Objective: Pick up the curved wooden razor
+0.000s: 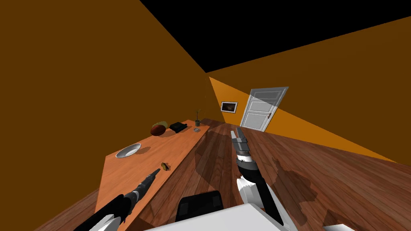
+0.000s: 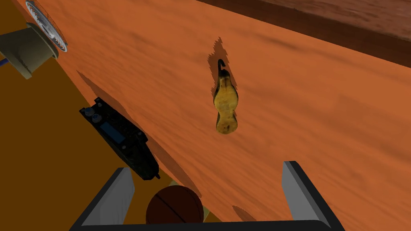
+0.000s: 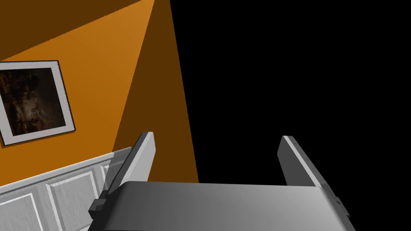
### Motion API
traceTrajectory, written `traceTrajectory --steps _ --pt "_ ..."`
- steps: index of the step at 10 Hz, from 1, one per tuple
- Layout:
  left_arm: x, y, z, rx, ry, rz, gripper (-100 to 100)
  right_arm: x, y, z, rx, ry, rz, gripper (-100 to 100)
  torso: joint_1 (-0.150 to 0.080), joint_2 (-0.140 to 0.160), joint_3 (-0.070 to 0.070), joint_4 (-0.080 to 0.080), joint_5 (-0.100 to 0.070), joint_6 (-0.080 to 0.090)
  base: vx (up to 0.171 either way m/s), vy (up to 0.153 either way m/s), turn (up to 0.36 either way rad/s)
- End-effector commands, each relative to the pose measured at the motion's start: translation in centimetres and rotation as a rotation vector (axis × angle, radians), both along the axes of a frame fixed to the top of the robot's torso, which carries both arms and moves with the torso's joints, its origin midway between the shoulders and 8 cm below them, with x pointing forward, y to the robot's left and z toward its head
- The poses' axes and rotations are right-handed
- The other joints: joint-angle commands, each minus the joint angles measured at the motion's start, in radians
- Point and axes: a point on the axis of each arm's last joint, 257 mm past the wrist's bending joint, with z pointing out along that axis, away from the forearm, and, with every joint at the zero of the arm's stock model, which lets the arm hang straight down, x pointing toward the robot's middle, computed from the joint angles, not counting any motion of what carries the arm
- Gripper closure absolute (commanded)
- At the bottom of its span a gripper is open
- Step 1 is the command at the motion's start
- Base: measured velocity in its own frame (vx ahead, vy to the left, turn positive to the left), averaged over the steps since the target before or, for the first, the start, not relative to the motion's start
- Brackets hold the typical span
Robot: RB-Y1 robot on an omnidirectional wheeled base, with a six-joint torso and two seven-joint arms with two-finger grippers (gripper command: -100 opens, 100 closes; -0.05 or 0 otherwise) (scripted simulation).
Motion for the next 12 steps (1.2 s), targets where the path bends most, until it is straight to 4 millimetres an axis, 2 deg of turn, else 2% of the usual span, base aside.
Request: traceTrajectory --steps 1,2,5,7,9,10,12 --pt "-1.4 0.7 -1.4 -0.005 0.067 -0.003 -100 0.0 0.0 0.0 0.000 0.000 0.000 0 0.000 0.000 0.000 0.000 0.000 0.000 0.041 0.018 -0.203" --pt "-1.4 0.7 -1.4 -0.006 0.068 -0.003 -100 0.0 0.0 0.0 0.000 0.000 0.000 0 0.000 0.000 0.000 0.000 0.000 0.001 0.030 0.020 -0.115" --pt "-5.1 2.3 -4.6 -0.019 0.212 -0.008 -100 0.0 0.0 0.0 0.000 0.000 0.000 0 0.001 0.000 0.000 0.000 0.000 0.001 0.040 0.035 -0.301" --pt "-7.2 3.1 -6.0 -0.044 0.286 -0.004 -100 0.0 0.0 0.0 0.000 0.000 0.000 0 0.003 -0.001 -0.001 0.000 0.001 0.000 0.046 0.075 -0.281" --pt "-8.9 3.8 -7.1 -0.066 0.344 0.002 -100 0.0 0.0 0.0 0.000 0.000 0.000 0 0.003 0.000 0.000 0.000 0.001 0.000 0.040 0.073 -0.301" --pt "-8.9 3.8 -7.1 -0.066 0.344 0.002 -100 0.0 0.0 0.0 0.000 0.000 0.000 0 0.003 -0.001 0.000 0.000 0.001 0.000 0.032 0.051 -0.068" --pt "-10.3 4.4 -7.8 -0.087 0.388 0.010 -100 0.0 0.0 0.0 0.000 0.000 0.000 0 0.001 0.000 0.000 0.000 0.000 0.000 0.013 0.047 -0.214"
